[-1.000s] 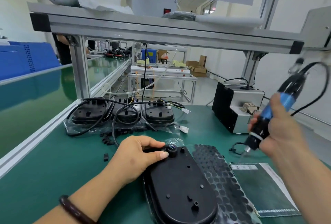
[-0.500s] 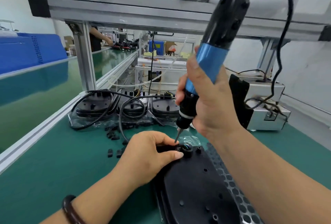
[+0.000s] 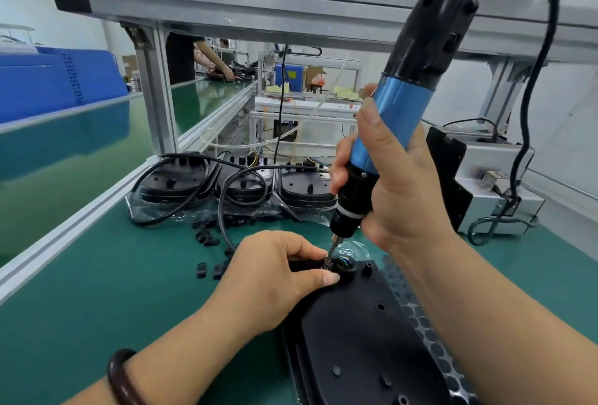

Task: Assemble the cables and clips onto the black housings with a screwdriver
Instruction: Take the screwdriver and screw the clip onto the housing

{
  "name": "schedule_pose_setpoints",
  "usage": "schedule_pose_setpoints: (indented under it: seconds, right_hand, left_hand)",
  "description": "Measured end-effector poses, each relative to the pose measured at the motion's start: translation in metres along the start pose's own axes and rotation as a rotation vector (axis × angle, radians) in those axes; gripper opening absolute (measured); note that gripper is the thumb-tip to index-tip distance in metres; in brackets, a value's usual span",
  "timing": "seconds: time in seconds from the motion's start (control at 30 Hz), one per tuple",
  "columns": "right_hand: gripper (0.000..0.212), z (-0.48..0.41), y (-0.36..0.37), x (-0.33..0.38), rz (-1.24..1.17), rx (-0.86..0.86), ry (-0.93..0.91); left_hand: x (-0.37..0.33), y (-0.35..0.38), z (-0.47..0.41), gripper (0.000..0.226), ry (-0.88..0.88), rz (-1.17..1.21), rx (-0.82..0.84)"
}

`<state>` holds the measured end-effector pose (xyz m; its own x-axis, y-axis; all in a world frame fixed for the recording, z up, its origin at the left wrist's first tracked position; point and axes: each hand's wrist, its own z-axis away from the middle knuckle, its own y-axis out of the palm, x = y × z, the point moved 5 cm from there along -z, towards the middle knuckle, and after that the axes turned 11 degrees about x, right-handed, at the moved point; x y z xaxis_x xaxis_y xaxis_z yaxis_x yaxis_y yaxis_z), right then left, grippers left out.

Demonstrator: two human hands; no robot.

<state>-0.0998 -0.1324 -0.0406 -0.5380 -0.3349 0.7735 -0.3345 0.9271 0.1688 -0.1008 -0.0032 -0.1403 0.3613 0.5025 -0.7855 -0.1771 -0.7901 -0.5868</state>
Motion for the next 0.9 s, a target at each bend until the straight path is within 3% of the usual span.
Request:
schedule_pose_setpoints:
  seconds: [0.33, 0.6, 0.73, 0.9]
  right_hand:
    - [0.025, -0.002, 0.005, -0.003, -0.006, 0.059, 0.011]
    - [0.039, -0.007, 0.024, -0.006, 0.02, 0.263, 0.034]
    - [0.048, -0.008, 0.025, -0.007, -0.013, 0.267, 0.052]
    - [0.033, -0.008, 0.023, -0.007, -0.045, 0.272, 0.057]
  left_hand:
    - [0.002, 0.001, 0.0, 0.022, -0.028, 0.006, 0.004]
    - [0.001, 0.0, 0.0, 0.021, -0.02, -0.045, -0.015]
    - [0.001, 0.001, 0.0, 0.02, -0.008, -0.06, -0.018]
    - [0.001, 0.001, -0.001, 0.02, 0.002, -0.062, -0.022]
